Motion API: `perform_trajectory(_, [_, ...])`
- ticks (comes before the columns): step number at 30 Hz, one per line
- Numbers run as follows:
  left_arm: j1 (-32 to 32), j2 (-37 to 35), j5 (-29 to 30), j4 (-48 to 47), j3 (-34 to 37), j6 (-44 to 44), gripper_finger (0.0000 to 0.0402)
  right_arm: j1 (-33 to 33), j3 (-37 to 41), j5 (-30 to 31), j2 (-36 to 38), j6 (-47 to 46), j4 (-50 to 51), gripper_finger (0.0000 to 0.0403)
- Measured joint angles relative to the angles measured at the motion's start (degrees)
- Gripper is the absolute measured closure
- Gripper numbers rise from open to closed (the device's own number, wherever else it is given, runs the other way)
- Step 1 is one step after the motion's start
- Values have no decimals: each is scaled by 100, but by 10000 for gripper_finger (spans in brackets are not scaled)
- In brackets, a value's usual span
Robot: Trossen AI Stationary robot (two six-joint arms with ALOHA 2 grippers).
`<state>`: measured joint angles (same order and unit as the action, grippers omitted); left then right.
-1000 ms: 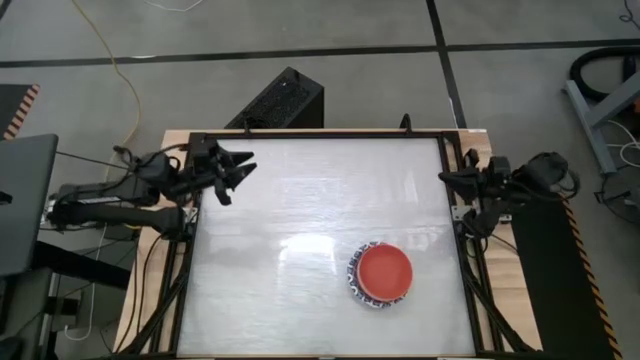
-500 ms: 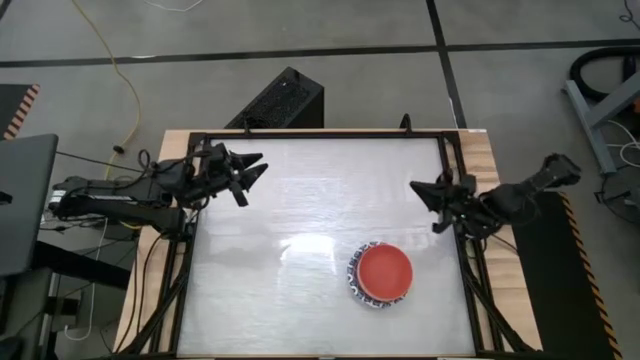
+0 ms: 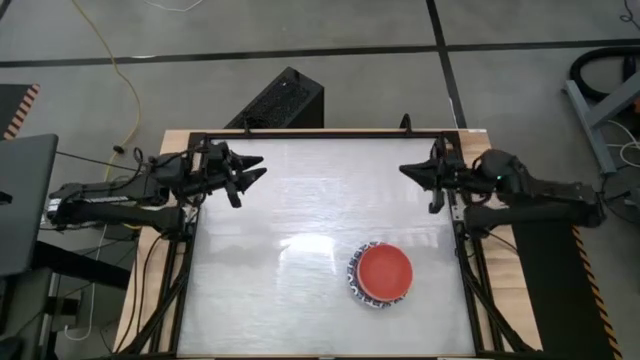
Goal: Nest bowls inside each other
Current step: Return to Home Position
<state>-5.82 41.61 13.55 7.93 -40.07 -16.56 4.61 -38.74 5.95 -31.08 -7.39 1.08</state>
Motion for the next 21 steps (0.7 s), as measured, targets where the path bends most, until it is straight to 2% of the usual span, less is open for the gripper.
perform_trajectory(4, [-240, -265, -46, -441, 0, -86, 223, 432, -78, -462, 664, -147, 853, 389])
perform_trajectory(11, [-249, -655, 67, -545, 167, 85, 223, 437, -92, -347, 2000, -625, 1849, 389])
perform_trajectory(16, [-160, -624, 63, -282, 680, -158, 223, 432, 163, -345, 2281, -906, 2128, 389])
perform_trajectory(21, [-160, -657, 67, 432, 1243, -404, 223, 343, 819, -427, 2345, -933, 1655, 389])
